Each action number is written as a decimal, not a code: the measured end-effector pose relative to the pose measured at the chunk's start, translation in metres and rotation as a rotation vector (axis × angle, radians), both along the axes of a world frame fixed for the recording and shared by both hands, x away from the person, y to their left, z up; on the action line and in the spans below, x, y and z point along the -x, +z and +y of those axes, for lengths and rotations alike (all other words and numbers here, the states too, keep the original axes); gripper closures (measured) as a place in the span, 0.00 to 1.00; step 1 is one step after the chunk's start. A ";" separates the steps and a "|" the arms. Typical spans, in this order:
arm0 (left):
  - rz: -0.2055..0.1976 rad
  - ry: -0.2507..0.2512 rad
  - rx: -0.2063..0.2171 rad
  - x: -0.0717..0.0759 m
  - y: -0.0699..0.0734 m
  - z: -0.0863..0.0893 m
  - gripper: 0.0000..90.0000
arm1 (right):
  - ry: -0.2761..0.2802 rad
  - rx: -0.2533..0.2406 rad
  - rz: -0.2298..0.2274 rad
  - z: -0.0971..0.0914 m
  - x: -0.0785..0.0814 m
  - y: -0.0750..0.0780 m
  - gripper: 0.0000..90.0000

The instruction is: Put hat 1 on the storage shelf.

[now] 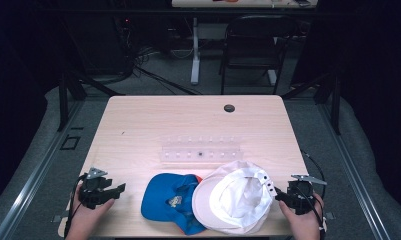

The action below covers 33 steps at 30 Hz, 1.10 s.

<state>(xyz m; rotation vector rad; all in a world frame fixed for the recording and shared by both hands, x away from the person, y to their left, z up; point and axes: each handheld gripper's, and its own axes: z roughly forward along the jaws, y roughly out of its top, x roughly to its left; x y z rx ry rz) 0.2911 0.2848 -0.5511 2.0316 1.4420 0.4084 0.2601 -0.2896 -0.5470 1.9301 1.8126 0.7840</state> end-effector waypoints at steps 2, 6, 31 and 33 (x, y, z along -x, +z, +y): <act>0.003 -0.005 -0.006 0.000 0.000 -0.001 0.47 | 0.000 0.003 0.005 0.000 0.000 0.001 0.55; 0.005 -0.003 -0.002 0.000 0.000 -0.002 0.47 | 0.013 -0.010 0.029 0.000 0.000 0.004 0.56; 0.020 -0.022 -0.003 0.003 0.006 -0.006 0.52 | 0.102 -0.062 0.213 -0.003 -0.005 0.058 0.65; 0.021 -0.022 -0.005 0.003 0.006 -0.006 0.52 | 0.100 -0.069 0.216 -0.004 -0.006 0.060 0.65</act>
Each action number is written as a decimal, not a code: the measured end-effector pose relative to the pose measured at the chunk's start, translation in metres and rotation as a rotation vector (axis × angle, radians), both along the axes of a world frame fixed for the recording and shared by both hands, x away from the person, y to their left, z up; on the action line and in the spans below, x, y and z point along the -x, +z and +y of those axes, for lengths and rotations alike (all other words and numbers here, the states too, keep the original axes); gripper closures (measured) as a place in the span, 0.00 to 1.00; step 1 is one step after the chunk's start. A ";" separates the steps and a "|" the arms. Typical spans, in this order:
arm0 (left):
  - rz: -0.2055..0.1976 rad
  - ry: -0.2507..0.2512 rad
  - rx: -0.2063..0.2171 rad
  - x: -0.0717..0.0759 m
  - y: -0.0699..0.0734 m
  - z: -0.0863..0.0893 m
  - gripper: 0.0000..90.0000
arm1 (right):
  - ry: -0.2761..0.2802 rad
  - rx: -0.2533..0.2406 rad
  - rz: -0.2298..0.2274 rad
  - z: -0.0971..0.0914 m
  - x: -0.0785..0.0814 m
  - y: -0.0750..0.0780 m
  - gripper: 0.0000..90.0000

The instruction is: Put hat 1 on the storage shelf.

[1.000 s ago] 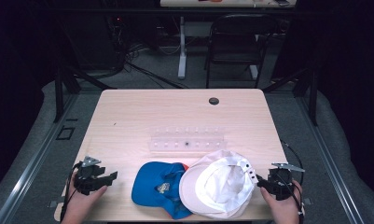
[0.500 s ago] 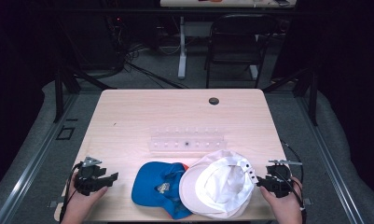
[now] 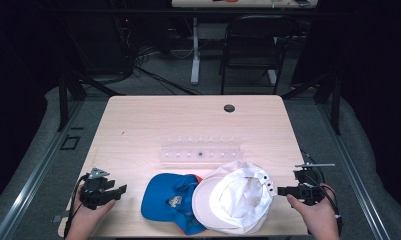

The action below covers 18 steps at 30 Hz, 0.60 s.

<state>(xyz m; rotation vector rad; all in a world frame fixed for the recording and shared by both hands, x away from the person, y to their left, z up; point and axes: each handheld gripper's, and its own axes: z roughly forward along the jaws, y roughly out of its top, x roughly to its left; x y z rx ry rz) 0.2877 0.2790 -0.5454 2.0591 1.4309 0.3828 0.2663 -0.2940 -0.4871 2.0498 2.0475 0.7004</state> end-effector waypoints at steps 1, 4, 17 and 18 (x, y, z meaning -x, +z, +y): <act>0.000 0.000 -0.001 0.000 0.000 0.000 0.52 | 0.009 0.010 0.019 -0.002 -0.001 0.004 0.65; -0.004 0.000 0.000 0.000 0.000 -0.001 0.52 | 0.027 0.003 0.050 -0.005 -0.005 0.012 0.64; 0.001 0.007 0.006 0.000 -0.001 0.001 0.52 | 0.073 -0.089 0.110 0.005 -0.018 0.038 0.58; 0.002 0.006 0.005 0.000 -0.001 0.001 0.52 | 0.077 -0.096 0.117 0.007 -0.020 0.038 0.57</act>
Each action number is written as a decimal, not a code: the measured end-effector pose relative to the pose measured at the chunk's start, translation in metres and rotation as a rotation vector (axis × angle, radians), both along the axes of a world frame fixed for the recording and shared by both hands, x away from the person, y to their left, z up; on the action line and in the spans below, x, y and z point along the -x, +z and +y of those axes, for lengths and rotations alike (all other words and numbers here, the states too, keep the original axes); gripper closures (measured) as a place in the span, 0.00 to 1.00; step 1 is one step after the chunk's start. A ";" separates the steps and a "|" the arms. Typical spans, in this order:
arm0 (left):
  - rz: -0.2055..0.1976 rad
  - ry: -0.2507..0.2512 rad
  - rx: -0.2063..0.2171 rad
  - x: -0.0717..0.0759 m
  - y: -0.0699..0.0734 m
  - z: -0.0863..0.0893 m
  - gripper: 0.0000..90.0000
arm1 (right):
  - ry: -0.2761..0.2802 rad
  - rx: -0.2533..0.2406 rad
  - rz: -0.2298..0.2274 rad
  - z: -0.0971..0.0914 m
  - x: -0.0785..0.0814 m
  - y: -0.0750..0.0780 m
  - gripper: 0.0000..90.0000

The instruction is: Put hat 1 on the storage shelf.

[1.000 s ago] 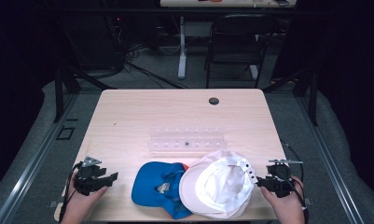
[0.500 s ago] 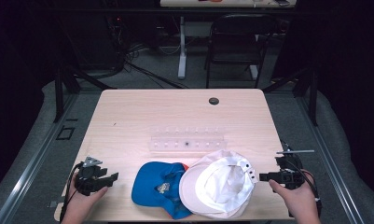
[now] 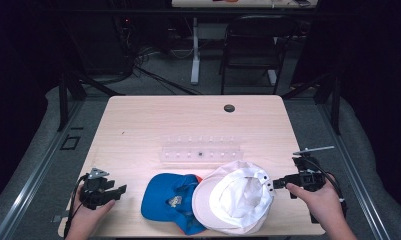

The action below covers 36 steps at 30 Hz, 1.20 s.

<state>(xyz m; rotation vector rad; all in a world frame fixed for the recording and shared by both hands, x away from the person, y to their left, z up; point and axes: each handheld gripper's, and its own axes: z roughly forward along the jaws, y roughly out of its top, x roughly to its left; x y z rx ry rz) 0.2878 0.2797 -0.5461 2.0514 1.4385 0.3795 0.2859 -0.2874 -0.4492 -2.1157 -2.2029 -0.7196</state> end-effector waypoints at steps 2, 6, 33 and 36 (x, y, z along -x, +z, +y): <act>-0.001 -0.005 -0.006 0.000 0.000 0.000 0.52 | 0.004 -0.014 0.014 0.003 -0.002 -0.001 0.57; -0.001 -0.006 -0.007 0.000 -0.001 -0.001 0.52 | 0.029 -0.021 0.044 0.009 -0.006 -0.001 0.57; 0.006 -0.014 -0.009 -0.001 -0.001 -0.001 0.52 | 0.054 -0.023 0.180 0.035 -0.027 -0.033 0.62; 0.007 -0.015 -0.008 -0.001 -0.002 -0.001 0.52 | 0.060 -0.053 0.182 0.034 -0.026 -0.029 0.63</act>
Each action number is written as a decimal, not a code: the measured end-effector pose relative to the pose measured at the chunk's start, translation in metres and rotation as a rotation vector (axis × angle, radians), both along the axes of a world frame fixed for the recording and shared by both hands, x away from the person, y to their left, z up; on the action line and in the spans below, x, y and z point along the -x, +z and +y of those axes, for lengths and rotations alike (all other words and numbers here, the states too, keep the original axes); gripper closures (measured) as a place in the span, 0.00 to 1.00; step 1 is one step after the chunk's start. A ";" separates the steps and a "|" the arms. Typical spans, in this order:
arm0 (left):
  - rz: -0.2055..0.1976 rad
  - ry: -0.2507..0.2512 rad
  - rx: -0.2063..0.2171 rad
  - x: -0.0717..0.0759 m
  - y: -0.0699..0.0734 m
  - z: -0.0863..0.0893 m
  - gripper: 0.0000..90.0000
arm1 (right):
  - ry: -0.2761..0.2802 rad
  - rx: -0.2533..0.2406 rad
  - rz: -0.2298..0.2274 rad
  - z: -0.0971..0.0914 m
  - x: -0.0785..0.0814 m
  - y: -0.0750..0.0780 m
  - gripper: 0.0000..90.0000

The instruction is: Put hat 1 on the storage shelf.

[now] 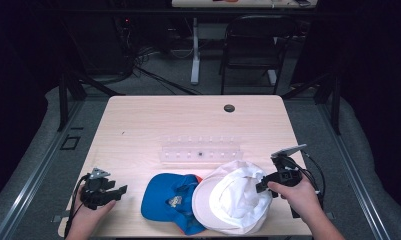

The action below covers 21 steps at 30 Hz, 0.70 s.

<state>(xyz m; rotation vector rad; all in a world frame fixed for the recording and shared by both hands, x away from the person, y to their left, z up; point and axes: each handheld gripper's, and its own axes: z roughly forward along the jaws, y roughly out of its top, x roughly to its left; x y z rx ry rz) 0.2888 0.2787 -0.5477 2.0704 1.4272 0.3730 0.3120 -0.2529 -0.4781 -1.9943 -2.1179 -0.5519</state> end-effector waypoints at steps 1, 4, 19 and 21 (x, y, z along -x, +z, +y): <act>0.000 0.000 0.000 0.000 0.000 0.000 0.52 | 0.000 0.000 0.000 0.000 0.000 0.000 0.63; 0.000 -0.001 -0.001 0.000 0.000 0.000 0.52 | -0.011 -0.044 -0.007 0.000 0.001 0.008 0.67; -0.002 0.000 -0.003 0.000 -0.001 0.001 0.52 | 0.038 0.049 0.010 0.007 -0.001 0.015 0.89; -0.003 0.000 -0.002 0.000 -0.001 0.000 0.52 | 0.027 0.059 -0.001 0.009 -0.001 0.016 0.90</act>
